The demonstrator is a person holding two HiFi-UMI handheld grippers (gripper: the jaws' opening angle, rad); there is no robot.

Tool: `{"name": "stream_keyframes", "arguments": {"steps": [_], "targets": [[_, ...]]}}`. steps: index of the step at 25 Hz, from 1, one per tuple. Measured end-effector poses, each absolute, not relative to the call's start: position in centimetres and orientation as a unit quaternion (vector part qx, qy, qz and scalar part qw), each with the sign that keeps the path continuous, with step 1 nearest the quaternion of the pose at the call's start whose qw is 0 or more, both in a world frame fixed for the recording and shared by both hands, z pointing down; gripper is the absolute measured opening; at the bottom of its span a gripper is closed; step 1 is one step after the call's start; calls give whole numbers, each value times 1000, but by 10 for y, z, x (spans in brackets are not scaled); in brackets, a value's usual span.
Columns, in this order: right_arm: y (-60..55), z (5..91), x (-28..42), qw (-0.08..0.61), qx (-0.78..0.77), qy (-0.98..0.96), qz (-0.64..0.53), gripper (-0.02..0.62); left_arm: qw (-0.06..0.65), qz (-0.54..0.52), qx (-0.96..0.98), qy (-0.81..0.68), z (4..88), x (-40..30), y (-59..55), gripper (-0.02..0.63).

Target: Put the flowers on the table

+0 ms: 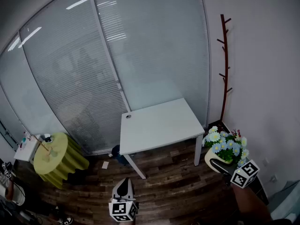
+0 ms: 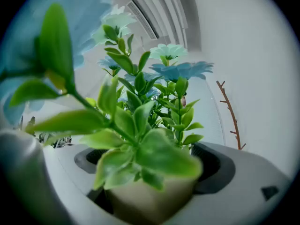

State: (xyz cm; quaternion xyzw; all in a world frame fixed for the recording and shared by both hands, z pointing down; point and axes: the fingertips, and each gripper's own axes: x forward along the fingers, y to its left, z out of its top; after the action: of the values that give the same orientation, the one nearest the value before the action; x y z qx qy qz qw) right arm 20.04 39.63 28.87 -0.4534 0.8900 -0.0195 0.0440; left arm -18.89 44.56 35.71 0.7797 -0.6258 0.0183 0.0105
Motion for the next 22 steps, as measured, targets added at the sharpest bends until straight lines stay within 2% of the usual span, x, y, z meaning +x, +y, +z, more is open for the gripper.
{"name": "stream_keyframes", "arguments": {"steps": [22], "targets": [[382, 296, 247, 75, -446, 891, -40, 522, -1, 50, 763, -644, 353, -157, 441, 5]]}}
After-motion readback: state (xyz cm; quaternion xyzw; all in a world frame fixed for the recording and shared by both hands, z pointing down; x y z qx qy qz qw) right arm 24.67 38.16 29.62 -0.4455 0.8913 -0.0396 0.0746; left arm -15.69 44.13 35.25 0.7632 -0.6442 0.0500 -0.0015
